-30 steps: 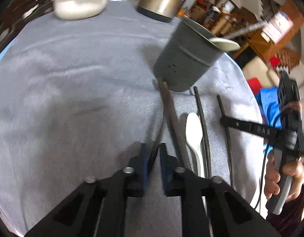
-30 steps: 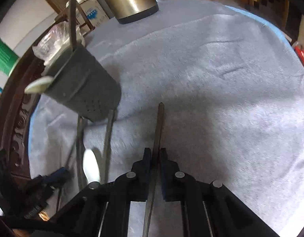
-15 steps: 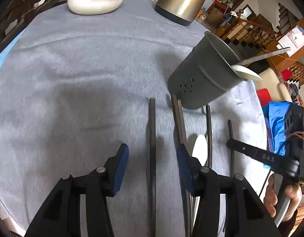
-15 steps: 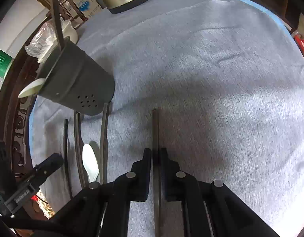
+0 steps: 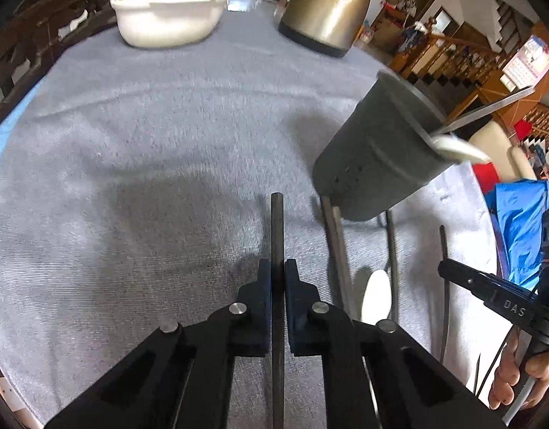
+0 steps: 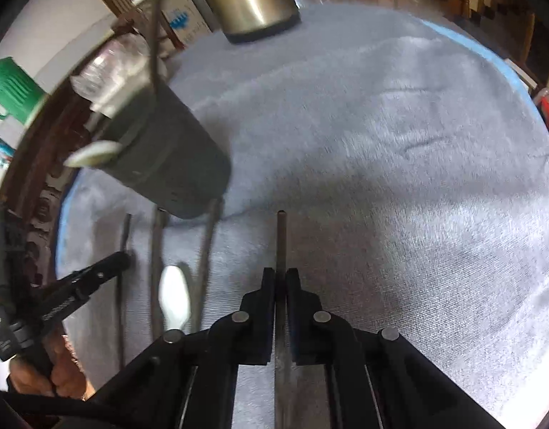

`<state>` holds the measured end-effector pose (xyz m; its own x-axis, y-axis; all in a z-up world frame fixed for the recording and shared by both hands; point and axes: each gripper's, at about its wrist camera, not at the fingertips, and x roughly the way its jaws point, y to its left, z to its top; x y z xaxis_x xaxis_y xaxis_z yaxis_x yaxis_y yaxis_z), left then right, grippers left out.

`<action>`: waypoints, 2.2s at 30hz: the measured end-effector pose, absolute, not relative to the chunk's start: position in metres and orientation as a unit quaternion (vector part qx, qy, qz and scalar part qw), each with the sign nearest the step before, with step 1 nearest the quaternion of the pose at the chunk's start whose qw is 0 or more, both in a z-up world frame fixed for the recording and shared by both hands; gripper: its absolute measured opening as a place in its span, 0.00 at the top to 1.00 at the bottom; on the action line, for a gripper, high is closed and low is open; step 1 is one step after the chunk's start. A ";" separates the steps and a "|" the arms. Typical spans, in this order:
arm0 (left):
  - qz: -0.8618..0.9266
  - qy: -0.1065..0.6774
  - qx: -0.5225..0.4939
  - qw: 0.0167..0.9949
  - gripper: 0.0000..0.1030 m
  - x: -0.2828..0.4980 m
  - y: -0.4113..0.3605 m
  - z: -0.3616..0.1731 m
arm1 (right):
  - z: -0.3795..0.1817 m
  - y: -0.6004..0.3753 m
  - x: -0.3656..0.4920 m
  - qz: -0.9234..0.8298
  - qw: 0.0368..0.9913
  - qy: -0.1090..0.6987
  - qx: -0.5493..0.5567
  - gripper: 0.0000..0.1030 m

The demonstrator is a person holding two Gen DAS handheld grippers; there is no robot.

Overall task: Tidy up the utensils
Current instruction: 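Lift both held chopsticks up over the grey cup with both tools, then open both tools to drop the chopsticks into the cup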

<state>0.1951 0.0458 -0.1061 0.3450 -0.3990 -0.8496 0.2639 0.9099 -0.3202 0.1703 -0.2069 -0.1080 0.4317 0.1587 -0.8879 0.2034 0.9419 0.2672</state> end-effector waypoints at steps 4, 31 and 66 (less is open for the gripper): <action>-0.208 0.498 -0.083 0.838 0.93 0.182 0.062 -0.077 | -0.083 -0.206 0.153 0.008 0.851 0.496 0.172 0.94; -0.243 0.300 -0.107 0.916 0.94 0.139 0.056 0.062 | 0.061 -0.192 0.094 0.032 0.953 0.254 0.163 0.94; -0.217 0.248 -0.089 0.940 0.94 0.204 0.009 0.048 | 0.077 -0.186 0.175 0.007 0.962 0.235 0.139 0.92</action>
